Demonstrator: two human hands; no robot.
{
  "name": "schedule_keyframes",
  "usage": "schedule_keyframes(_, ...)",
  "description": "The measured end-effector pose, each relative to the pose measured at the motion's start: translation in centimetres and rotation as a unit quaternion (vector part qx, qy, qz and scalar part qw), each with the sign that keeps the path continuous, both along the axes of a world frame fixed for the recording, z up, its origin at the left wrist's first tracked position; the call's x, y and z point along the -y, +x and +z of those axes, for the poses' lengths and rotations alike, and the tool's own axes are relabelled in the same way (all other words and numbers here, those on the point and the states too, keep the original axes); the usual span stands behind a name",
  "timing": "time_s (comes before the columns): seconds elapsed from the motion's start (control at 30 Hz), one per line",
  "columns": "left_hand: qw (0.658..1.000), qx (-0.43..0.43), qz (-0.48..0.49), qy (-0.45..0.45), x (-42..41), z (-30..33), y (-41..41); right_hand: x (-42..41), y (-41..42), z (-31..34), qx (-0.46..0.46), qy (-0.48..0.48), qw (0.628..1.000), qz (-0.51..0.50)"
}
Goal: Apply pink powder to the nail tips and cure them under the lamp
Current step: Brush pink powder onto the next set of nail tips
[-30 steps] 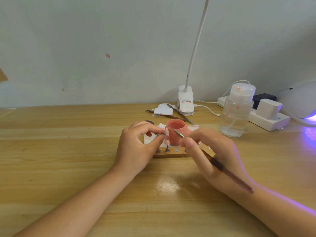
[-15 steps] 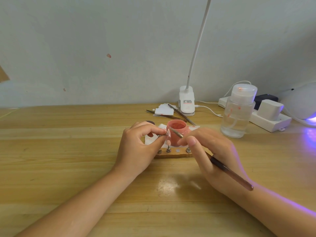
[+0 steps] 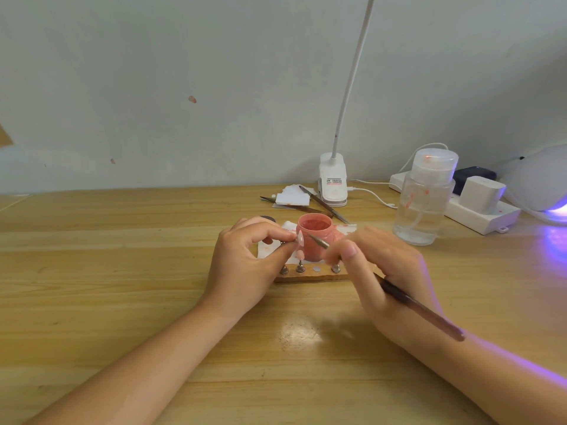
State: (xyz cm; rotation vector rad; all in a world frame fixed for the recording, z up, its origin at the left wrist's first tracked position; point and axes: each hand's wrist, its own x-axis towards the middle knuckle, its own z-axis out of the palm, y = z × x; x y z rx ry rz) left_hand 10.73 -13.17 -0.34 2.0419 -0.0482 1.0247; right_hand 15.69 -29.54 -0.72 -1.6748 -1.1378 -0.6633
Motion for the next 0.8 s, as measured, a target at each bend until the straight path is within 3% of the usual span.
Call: schedule_keyframes(0.8, 1.0, -0.018, 0.001, -0.004, -0.11, 0.05, -0.03, -0.03, -0.14, -0.04, -0.012, 0.003, 1.0, 0.009)
